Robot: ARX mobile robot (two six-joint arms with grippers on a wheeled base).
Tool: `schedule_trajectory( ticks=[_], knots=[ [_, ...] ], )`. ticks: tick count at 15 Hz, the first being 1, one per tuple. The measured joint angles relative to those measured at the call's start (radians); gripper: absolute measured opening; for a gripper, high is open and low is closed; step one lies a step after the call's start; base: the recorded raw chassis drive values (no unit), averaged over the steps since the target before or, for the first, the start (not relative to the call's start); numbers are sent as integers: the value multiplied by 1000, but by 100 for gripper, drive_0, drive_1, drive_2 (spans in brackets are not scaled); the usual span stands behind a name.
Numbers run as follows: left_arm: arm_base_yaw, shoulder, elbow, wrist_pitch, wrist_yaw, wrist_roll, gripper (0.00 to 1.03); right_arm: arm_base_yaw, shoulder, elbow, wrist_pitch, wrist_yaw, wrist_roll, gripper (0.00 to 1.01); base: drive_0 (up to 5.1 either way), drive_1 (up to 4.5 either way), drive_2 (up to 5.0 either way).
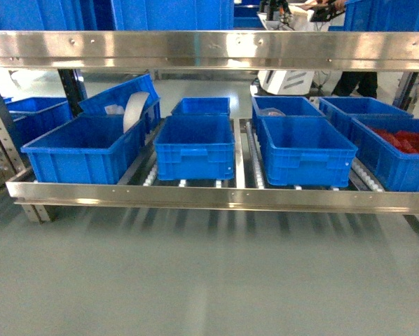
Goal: Sort blue parts and orange caps into right shelf containers
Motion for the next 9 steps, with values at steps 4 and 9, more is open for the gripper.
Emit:
schedule_trajectory(
  ticks=[4, 9],
  knots=[
    [0, 0, 0, -1, 0, 0, 44, 0, 0, 0, -3, -2, 0, 44, 0, 0, 0],
    [0, 0, 0, -2, 0, 0, 44, 0, 0, 0, -3, -2, 0, 44, 0, 0, 0]
  ],
)
